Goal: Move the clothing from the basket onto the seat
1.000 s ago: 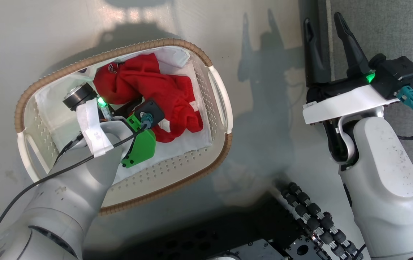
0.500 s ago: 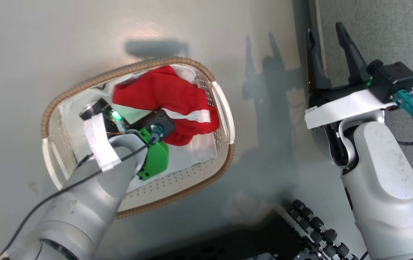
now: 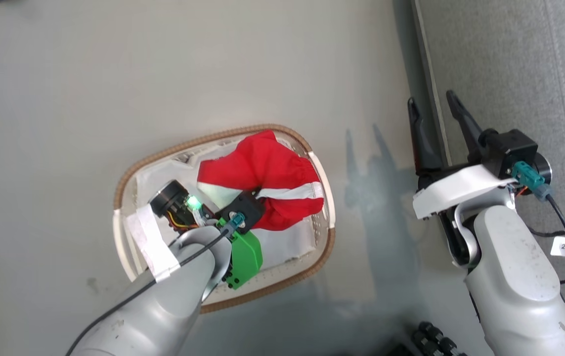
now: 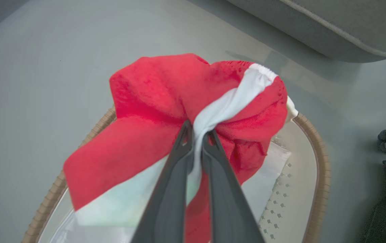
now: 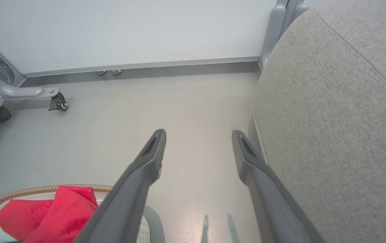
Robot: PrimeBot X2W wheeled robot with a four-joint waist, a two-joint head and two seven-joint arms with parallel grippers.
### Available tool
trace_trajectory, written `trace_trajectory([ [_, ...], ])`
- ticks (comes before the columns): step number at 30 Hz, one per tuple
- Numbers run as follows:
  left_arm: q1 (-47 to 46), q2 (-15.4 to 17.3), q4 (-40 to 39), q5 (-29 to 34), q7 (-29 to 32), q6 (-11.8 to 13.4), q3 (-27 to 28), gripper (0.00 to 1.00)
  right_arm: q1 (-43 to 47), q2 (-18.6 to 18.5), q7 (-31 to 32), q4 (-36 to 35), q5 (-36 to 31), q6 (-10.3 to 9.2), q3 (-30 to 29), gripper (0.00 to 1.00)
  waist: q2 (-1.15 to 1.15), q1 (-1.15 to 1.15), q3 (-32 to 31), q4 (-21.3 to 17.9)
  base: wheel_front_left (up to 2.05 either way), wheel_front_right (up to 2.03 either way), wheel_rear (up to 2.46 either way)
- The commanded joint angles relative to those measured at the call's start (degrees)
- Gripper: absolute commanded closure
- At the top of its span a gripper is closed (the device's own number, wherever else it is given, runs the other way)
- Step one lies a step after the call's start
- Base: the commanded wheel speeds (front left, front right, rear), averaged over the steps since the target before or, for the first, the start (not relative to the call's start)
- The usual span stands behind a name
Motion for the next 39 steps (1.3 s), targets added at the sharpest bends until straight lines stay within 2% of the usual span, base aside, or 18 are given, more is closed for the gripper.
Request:
trace_trajectory([
  [1, 1.49, 0.03, -0.78, -0.41, -0.18, -0.12, 0.42, 1.00, 1.34, -0.29, -0.10, 0.44, -0.50, -0.08, -0.11, 0.00, 0.00, 0.00, -6.37, 3.22, 0.00, 0.00, 0.00],
  [10, 7.45, 0.35, -6.34, -2.25, -0.19, -0.05, 3.65, 1.00, 5.13, -0.27, -0.10, 2.28, -0.97, -0.08, 1.21, 0.00, 0.00, 0.00, -14.83, 5.04, 0.00, 0.00, 0.00],
  [23, 15.41, 0.03, -15.92, -4.91, -0.19, 1.34, 12.58, 1.00, 11.71, -0.27, -0.10, 3.00, -0.73, -0.08, 2.26, 0.00, 0.00, 0.00, -25.28, 6.16, 0.00, 0.00, 0.00],
  [39, 19.81, -0.39, -28.44, -6.04, -0.19, 2.08, 23.00, 1.00, 17.22, -0.27, -0.10, 3.28, 1.30, -0.08, 4.41, 0.00, 0.00, 0.00, -32.98, 6.57, 0.00, 0.00, 0.00],
])
